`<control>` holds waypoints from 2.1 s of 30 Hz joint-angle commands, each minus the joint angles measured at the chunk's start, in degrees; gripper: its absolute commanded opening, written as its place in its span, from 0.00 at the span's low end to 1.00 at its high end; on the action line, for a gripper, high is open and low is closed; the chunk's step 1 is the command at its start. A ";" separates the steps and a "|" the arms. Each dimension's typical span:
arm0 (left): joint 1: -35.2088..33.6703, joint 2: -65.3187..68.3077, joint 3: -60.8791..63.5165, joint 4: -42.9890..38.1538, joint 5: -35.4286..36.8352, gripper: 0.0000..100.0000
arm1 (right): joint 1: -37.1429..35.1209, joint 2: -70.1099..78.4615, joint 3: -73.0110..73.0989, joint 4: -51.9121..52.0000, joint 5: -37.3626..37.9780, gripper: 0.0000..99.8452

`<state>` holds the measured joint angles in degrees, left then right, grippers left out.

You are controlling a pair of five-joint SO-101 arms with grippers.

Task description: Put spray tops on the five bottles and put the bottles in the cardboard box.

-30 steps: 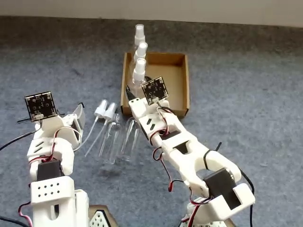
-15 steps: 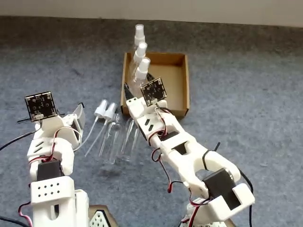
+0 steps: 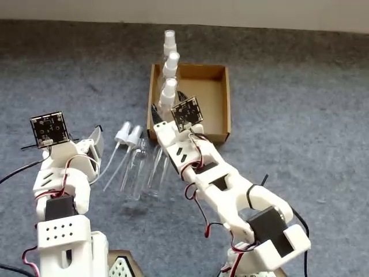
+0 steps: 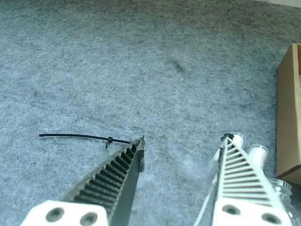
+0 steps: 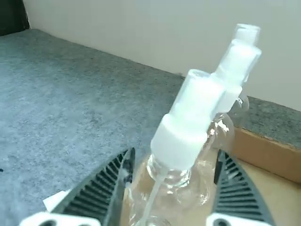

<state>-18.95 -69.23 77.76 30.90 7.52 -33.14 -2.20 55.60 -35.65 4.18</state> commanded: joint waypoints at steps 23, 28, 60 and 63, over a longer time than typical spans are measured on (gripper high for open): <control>0.92 -0.75 -0.40 -1.14 0.26 0.23 | -0.48 -32.92 8.48 15.60 0.26 0.22; 0.92 -0.66 -0.40 -1.14 0.26 0.23 | -4.00 -46.81 8.40 39.78 0.18 0.22; 0.84 -0.40 -0.31 -1.14 0.26 0.23 | -13.49 -16.40 -8.04 74.24 -42.37 0.22; 0.84 -0.40 -0.31 -1.14 0.26 0.23 | -13.14 -15.16 -7.96 76.26 -42.29 0.22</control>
<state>-18.95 -69.23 77.76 30.90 7.52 -46.68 -18.64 48.57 38.02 -37.76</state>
